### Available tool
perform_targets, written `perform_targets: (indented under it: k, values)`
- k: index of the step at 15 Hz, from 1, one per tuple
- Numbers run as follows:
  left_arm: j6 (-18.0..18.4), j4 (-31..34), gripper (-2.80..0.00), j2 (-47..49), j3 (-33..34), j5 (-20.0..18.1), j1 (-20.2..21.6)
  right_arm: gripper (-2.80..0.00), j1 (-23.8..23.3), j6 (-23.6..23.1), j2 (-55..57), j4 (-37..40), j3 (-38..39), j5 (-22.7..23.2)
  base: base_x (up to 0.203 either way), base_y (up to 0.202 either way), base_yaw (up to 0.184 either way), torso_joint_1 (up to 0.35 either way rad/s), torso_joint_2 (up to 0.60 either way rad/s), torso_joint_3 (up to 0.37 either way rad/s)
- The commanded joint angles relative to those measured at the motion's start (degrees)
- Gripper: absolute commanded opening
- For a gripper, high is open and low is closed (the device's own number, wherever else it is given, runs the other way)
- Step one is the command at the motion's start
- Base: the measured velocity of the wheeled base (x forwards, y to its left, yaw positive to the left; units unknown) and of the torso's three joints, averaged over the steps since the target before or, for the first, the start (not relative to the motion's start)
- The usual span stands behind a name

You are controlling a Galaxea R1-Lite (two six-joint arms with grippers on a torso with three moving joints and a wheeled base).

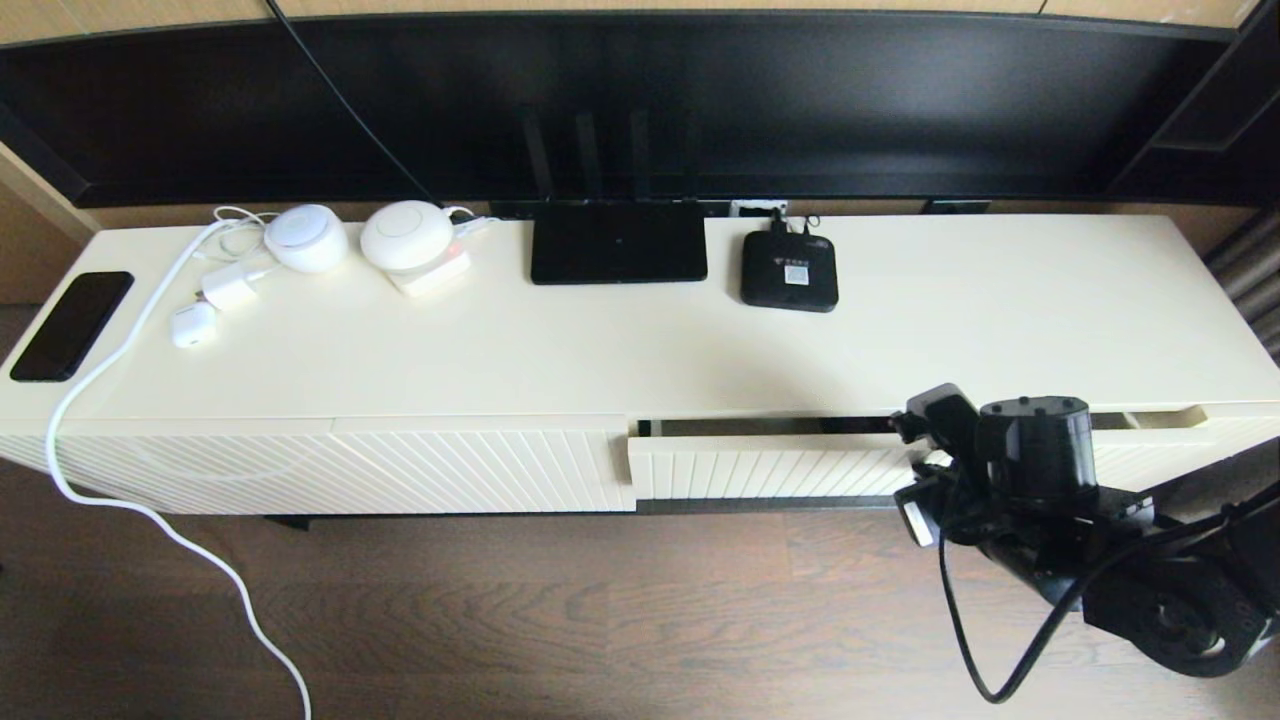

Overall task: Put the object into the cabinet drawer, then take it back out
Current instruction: Close the drawer

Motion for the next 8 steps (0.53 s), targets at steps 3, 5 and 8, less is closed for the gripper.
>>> perform_targets:
  k: [3, 5, 8]
  values:
    - [0.0, 0.0, -2.80, 0.0, 0.0, 0.0, 0.0, -2.80, -0.5, 0.0, 3.1, -2.5, -1.0, -0.1, 0.000, 0.000, 0.000, 0.000, 0.00, 0.000]
    - [0.0, 0.0, -2.80, 0.0, 0.0, 0.0, 0.0, -2.80, -0.6, 0.0, 5.1, -6.7, -1.0, -0.1, 0.000, 0.000, 0.000, 0.000, 0.00, 0.000]
    - [0.0, 0.0, -2.80, 0.0, 0.0, 0.0, 0.0, -2.80, -0.8, 0.0, 7.0, -10.9, -1.6, -0.1, 0.000, 0.000, 0.000, 0.000, 0.00, 0.000]
